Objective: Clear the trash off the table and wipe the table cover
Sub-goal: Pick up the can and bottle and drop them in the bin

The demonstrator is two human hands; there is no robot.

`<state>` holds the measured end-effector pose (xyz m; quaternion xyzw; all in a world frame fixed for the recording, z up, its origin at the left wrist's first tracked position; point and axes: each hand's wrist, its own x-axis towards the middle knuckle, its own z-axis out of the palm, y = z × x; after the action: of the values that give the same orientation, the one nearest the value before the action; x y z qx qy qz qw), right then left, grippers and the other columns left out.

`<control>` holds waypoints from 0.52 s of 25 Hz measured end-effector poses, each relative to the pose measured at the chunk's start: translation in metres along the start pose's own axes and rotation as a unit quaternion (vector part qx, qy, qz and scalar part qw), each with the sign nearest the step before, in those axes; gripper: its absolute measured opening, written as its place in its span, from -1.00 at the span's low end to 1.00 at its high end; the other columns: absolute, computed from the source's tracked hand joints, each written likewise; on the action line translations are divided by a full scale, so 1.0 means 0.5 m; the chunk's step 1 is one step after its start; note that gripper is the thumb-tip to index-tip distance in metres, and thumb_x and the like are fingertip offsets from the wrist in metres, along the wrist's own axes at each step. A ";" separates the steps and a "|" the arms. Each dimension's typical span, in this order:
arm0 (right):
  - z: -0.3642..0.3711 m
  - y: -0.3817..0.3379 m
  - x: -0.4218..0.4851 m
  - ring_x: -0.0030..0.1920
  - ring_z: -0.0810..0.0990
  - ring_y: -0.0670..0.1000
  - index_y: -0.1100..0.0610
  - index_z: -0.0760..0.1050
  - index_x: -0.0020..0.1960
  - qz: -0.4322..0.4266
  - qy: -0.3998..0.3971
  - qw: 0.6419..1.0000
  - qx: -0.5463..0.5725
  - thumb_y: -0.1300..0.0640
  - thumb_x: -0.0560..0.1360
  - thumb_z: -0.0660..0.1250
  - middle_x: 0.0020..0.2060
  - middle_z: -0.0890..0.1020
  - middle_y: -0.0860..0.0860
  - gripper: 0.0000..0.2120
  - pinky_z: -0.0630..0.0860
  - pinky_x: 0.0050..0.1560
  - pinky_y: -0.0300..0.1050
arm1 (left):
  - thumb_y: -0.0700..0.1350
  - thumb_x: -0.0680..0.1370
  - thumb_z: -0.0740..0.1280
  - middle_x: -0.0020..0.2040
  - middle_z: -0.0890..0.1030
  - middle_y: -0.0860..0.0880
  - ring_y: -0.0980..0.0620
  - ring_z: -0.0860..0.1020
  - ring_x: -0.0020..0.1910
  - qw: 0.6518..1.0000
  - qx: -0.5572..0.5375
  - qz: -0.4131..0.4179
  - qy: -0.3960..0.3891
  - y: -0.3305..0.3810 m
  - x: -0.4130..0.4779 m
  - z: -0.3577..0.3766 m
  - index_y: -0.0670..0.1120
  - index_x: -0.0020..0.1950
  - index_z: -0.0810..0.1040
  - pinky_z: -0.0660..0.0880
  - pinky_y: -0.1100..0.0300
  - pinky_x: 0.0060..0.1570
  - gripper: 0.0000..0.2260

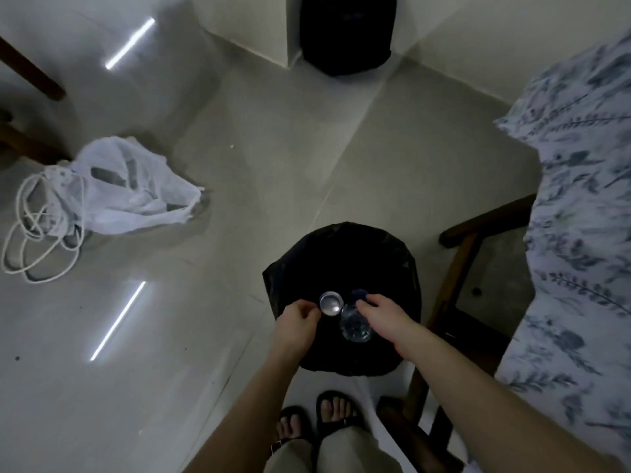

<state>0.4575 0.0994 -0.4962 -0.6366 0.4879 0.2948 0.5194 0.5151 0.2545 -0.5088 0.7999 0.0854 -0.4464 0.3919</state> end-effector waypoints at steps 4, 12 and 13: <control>-0.034 -0.039 -0.144 0.09 0.47 0.04 0.17 0.34 0.36 -0.058 0.007 0.993 -0.101 0.05 0.57 0.21 0.26 0.48 0.14 -0.60 0.43 0.13 -0.11 | -0.14 0.56 0.22 0.00 0.64 -0.11 -0.08 0.60 0.04 0.997 0.066 0.035 -0.021 0.086 -0.110 -0.043 -0.13 0.09 0.57 0.53 0.06 0.06 -0.81; -0.203 -0.115 -0.607 0.25 0.48 0.13 0.18 0.37 0.34 -0.205 0.127 0.968 -0.063 0.09 0.56 0.26 0.23 0.48 0.14 -0.62 0.43 0.22 -0.03 | -0.09 0.56 0.24 0.03 0.66 -0.13 -0.11 0.61 0.01 0.948 0.228 0.212 -0.061 0.456 -0.504 -0.141 -0.13 0.09 0.58 0.49 0.14 0.00 -0.80; -0.227 -0.113 -0.665 0.24 0.48 0.12 0.19 0.39 0.32 -0.220 0.152 0.962 -0.050 0.11 0.55 0.26 0.22 0.49 0.14 -0.63 0.42 0.21 -0.07 | -0.07 0.56 0.25 0.02 0.66 -0.14 -0.11 0.62 -0.01 0.945 0.227 0.225 -0.060 0.497 -0.541 -0.147 -0.12 0.08 0.57 0.53 0.08 0.06 -0.80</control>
<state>0.3787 0.0956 -0.1493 -0.7911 0.3935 0.0966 0.4583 0.5248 0.1951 -0.1390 0.8378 -0.2245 -0.4012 0.2946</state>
